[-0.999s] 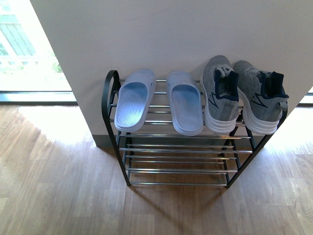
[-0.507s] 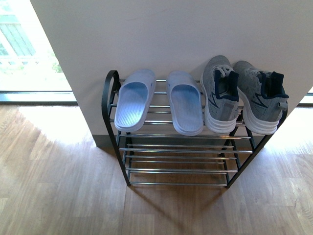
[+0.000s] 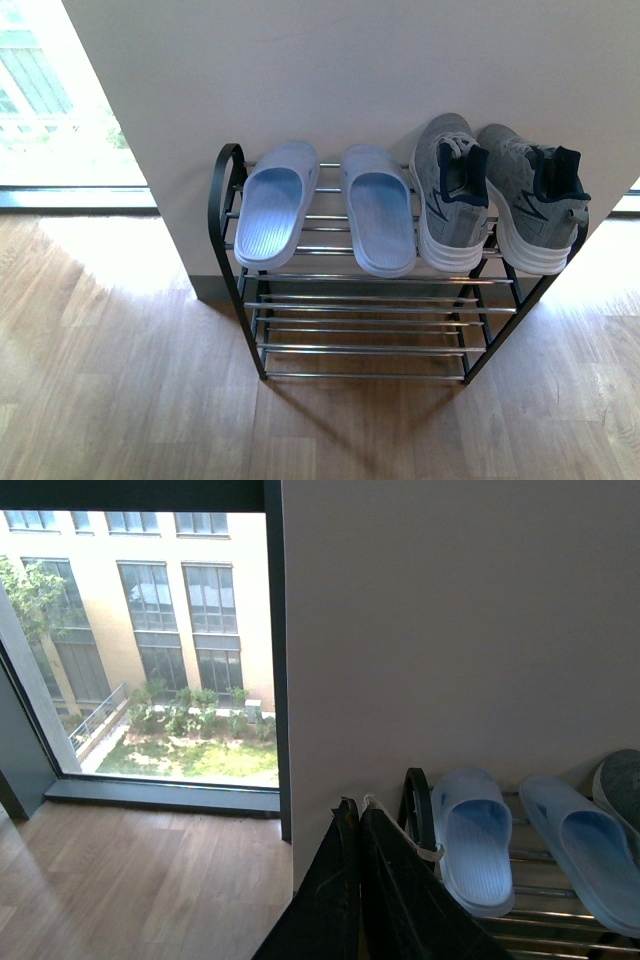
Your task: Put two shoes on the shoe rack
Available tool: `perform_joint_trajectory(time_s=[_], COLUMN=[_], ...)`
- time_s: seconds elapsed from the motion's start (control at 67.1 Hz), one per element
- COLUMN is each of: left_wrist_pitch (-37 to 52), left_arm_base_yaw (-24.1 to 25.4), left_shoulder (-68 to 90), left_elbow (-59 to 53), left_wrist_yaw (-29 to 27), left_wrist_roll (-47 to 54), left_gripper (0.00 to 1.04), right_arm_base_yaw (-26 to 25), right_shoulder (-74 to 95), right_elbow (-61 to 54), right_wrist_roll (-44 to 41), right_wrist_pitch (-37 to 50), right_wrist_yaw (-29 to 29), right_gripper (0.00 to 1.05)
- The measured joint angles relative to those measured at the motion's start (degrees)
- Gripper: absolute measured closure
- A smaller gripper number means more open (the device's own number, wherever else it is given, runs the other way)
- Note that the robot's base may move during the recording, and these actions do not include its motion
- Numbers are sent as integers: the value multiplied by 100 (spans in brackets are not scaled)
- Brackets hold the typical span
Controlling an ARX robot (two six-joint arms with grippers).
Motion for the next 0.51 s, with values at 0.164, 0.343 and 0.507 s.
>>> perform_joint_trajectory(time_s=[0.164, 0.343, 0.507], left_wrist_pitch=[-330, -621, -859], left_arm_base_yaw=[0, 0, 0], left_shoulder=[-334, -627, -861], left_elbow=[0, 0, 0], left_wrist_yaw=[-2, -2, 0], left_wrist_roll=[0, 0, 0], left_gripper=[104, 104, 104], right_arm_base_yaw=[0, 0, 0], right_shoulder=[0, 0, 0], right_elbow=[0, 0, 0], right_wrist_roll=[0, 0, 0], right_wrist_pitch=[0, 0, 0], right_wrist_yaw=[0, 0, 0], right_gripper=[9, 9, 9])
